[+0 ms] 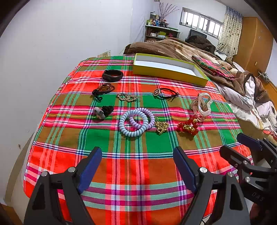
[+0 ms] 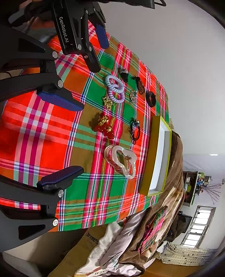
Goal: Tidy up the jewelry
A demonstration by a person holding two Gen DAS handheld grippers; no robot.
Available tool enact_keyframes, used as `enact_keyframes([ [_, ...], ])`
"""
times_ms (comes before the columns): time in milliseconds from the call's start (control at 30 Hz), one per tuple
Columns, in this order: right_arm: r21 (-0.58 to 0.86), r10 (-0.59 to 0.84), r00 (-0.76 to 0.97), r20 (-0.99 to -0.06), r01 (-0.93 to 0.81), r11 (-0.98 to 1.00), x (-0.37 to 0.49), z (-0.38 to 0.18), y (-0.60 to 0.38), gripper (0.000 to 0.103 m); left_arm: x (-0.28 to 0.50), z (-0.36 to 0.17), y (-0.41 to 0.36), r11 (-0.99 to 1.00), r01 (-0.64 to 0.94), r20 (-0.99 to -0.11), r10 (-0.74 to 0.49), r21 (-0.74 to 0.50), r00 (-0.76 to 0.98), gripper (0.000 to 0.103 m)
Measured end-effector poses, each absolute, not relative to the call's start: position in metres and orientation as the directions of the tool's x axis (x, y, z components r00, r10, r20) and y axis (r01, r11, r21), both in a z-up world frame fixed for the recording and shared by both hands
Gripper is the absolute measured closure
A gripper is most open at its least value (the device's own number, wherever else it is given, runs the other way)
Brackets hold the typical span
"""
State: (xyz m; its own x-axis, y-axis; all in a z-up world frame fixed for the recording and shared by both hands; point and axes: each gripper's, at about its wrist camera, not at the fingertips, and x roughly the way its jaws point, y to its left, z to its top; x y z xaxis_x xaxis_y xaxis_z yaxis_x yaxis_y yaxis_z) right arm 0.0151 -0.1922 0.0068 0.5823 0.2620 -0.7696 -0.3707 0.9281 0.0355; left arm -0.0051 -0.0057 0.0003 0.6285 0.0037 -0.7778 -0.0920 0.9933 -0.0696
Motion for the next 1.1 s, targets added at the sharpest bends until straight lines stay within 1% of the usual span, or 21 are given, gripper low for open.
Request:
enact_keyframes([
  [1100, 0.035, 0.263, 0.582, -0.77, -0.373, 0.927, 0.0163, 0.0096, -0.1921, 0.037, -0.0025, -0.0004, -0.0035, 0.991, -0.094, -0.787, -0.016, -0.094, 0.617, 0.017],
])
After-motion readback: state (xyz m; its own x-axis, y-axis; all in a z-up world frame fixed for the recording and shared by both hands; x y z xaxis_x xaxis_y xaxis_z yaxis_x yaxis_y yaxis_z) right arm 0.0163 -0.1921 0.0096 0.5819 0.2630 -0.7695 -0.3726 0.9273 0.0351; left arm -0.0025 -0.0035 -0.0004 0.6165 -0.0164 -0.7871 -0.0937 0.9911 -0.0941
